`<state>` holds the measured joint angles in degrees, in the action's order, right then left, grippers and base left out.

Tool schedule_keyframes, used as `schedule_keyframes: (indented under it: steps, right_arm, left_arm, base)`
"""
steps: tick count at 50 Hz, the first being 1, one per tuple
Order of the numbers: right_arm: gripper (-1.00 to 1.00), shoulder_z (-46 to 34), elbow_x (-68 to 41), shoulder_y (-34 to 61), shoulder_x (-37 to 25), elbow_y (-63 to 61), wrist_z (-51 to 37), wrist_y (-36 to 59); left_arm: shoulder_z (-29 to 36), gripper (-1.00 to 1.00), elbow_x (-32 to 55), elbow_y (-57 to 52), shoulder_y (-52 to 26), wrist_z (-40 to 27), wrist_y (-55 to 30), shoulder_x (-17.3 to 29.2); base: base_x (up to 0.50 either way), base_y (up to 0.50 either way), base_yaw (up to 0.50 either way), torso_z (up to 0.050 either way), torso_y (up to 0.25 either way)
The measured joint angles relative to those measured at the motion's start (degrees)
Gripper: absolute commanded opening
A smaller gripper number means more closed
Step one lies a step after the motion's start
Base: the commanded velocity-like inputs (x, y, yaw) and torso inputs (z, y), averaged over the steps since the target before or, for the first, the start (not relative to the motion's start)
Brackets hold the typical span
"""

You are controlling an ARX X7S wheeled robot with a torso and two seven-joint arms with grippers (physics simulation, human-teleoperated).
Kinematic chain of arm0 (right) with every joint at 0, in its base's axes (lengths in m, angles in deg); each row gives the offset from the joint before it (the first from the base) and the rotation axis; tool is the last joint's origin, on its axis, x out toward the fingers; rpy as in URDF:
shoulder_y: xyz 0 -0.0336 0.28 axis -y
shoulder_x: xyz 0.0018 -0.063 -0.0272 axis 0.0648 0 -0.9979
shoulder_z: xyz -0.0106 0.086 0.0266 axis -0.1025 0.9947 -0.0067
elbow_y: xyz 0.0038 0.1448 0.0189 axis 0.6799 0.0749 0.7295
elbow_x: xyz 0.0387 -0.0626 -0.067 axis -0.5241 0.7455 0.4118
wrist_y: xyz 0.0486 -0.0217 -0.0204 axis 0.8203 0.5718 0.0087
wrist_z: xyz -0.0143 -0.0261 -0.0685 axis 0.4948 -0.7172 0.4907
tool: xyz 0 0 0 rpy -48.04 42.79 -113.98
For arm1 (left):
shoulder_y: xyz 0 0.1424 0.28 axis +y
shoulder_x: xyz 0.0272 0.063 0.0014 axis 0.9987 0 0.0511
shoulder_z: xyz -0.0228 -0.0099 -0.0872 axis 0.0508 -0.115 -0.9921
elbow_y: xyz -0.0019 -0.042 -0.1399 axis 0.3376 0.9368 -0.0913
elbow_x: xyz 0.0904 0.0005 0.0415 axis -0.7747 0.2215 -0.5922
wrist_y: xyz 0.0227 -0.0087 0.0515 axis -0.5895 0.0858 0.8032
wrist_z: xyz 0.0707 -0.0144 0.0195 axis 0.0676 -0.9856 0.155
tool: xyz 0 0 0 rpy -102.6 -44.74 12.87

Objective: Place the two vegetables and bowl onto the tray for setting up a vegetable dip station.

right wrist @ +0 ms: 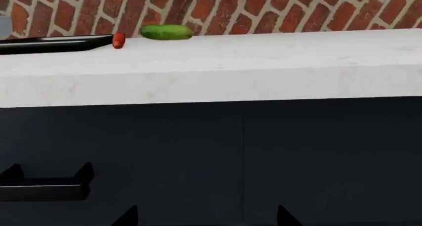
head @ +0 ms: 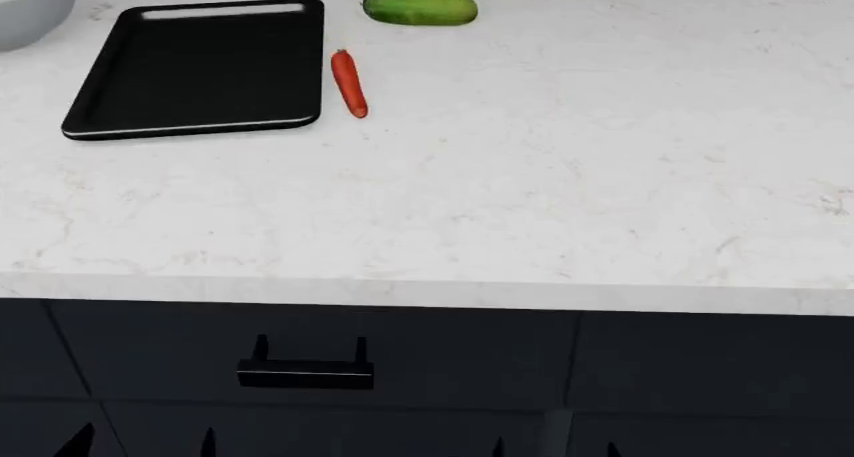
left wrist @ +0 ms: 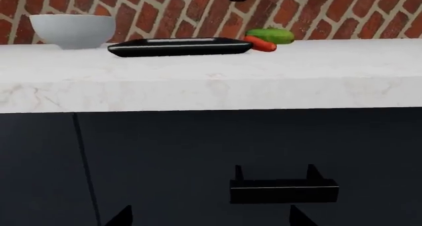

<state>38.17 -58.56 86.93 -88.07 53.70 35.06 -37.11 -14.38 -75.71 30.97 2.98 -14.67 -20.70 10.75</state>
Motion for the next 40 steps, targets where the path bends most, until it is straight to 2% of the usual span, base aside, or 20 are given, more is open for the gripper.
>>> schedule_keyframes:
  steps: [4,10,21,29,40]
  right_arm:
    - [1.00,-0.10,-0.97,0.32,-0.79,-3.99,-0.72,4.12]
    - [1.00,0.36,-3.11,3.87,-3.13,-14.94,-1.95,16.48]
    - [1.00,2.00,-7.34,17.10,-7.51,-28.89,-3.54,39.54]
    - [1.00,1.39,-8.95,30.12,-9.74,-28.50,-3.19,50.88]
    - [1.00,-0.24,-10.20,38.28,-10.67,-23.29,-1.35,54.56]
  left_arm:
    - [-0.51,1.00,1.82,-2.68,-0.75,-0.32,-2.62,0.47]
    - [-1.44,1.00,4.53,-12.36,-4.16,-1.69,-12.24,2.14]
    - [-2.87,1.00,7.89,-22.74,-14.85,-3.73,-27.97,5.02]
    - [-2.24,1.00,8.05,-22.45,-23.90,-4.89,-34.91,6.26]
    - [-1.65,1.00,7.09,-20.42,-31.30,-6.37,-39.61,7.76]
  base:
    - [0.00,0.00,0.00,0.000,0.000]
    - [0.00,0.00,0.00,0.000,0.000]
    - [0.00,0.00,0.00,0.000,0.000]
    - [0.19,0.19,0.00,0.000,0.000]
    - [0.39,0.39,0.00,0.000,0.000]
